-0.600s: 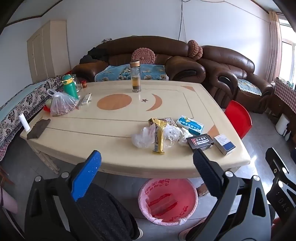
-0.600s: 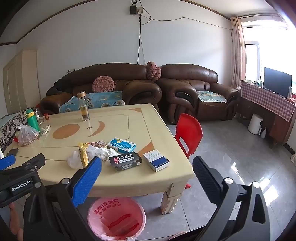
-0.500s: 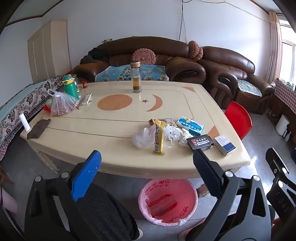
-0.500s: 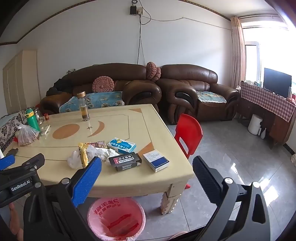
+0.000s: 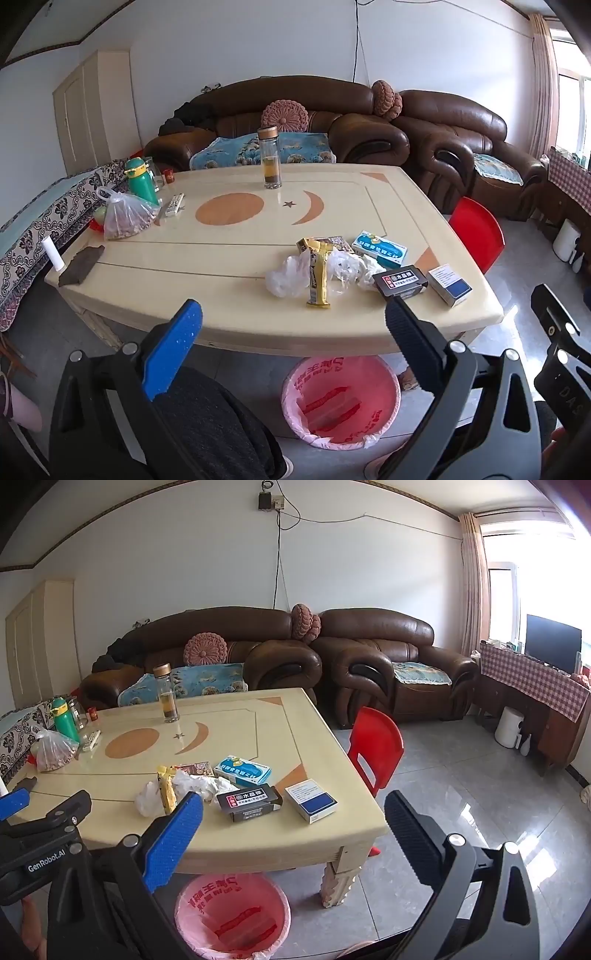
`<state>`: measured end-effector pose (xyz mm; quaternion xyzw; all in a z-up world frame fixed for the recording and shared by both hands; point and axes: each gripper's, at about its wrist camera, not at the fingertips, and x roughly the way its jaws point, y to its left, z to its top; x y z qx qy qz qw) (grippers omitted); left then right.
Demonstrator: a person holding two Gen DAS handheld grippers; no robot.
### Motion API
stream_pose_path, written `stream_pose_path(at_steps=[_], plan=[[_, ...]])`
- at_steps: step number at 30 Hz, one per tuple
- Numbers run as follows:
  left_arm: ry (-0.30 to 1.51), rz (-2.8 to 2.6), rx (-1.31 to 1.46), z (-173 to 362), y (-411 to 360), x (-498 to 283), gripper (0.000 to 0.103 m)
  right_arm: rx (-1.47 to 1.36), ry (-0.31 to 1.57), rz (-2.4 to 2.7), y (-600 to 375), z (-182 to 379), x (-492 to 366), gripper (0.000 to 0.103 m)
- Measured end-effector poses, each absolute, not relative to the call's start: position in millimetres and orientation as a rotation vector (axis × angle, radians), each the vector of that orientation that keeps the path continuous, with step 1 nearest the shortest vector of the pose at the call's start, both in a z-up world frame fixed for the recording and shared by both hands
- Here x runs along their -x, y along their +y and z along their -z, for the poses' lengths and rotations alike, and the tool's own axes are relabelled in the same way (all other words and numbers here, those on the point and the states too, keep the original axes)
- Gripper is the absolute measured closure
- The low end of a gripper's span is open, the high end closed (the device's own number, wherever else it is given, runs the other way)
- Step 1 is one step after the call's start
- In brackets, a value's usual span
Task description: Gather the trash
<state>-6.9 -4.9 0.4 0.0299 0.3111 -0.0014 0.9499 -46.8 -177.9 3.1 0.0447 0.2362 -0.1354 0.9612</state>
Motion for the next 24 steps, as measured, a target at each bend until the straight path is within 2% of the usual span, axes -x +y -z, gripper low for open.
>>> stream_pose_path(at_steps=[24], plan=[[0.635, 0.001, -0.057, 1.6, -3.4, 6.6, 0.006, -0.082, 0.472, 0.269, -172.5, -10.5, 49.7, 0.007]])
